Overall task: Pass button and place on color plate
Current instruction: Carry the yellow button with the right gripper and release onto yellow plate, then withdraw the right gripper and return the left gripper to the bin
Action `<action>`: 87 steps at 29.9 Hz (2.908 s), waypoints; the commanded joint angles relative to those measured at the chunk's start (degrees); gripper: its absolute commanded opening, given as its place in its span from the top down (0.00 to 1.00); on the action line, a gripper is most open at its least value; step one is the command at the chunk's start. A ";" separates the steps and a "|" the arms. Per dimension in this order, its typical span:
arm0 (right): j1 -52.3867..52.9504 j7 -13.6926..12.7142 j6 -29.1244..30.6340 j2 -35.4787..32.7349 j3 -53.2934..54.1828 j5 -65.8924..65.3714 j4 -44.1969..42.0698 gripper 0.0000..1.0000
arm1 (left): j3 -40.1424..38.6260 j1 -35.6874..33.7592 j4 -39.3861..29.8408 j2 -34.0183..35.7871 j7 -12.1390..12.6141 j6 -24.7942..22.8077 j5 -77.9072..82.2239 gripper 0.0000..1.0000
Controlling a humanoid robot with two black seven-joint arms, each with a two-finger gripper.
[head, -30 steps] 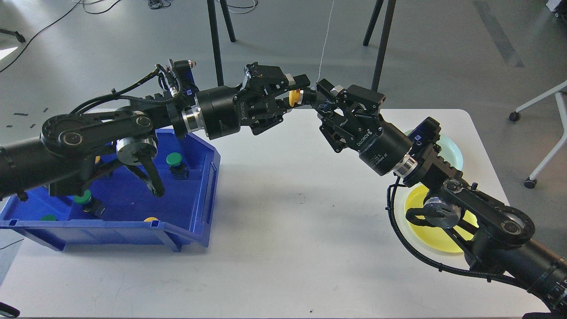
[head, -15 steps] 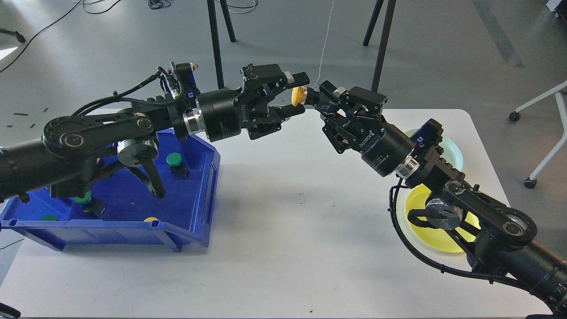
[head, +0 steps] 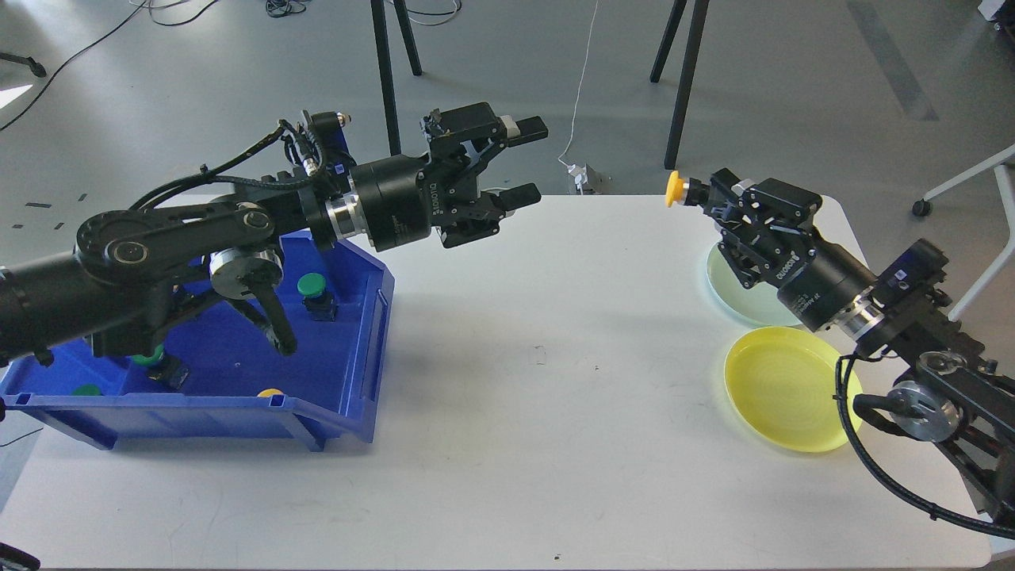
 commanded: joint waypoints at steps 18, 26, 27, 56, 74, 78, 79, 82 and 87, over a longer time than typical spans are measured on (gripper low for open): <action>-8.96 0.00 -33.98 -6.91 -20.41 -16.90 -7.16 0.86 | -0.09 0.09 0.09 -0.61 -0.01 0.60 0.01 0.11; -8.96 0.00 -33.98 -5.60 -20.50 -16.81 -8.13 0.68 | -0.09 0.09 0.09 -0.61 -0.01 0.69 0.01 0.11; -8.96 0.00 -33.98 -5.24 -20.59 -16.81 -8.65 0.68 | -0.09 0.09 0.09 -0.61 -0.01 0.69 0.01 0.11; -2.11 0.00 -21.18 -4.10 -1.00 4.79 6.90 0.03 | -0.26 0.53 0.27 0.35 -0.01 12.87 -0.43 0.10; 3.44 0.00 0.03 -0.24 7.36 13.43 4.88 0.03 | 0.09 -3.87 -10.89 41.04 -0.01 -1.38 50.24 0.04; 1.51 0.00 0.12 0.03 7.28 13.34 4.97 0.03 | 0.61 -3.34 -6.34 40.79 -0.01 -1.38 64.06 0.04; 1.15 0.00 0.12 0.03 7.28 13.34 4.97 0.03 | 0.88 -2.90 -4.67 40.26 -0.01 -1.38 65.56 0.04; 0.89 0.00 0.12 0.03 7.36 13.34 4.97 0.03 | 1.23 0.87 1.83 35.52 -0.01 -1.38 67.77 0.04; 0.19 0.00 0.21 -0.67 7.71 13.34 4.97 0.02 | 1.32 6.58 12.12 27.70 -0.01 -1.38 70.32 0.04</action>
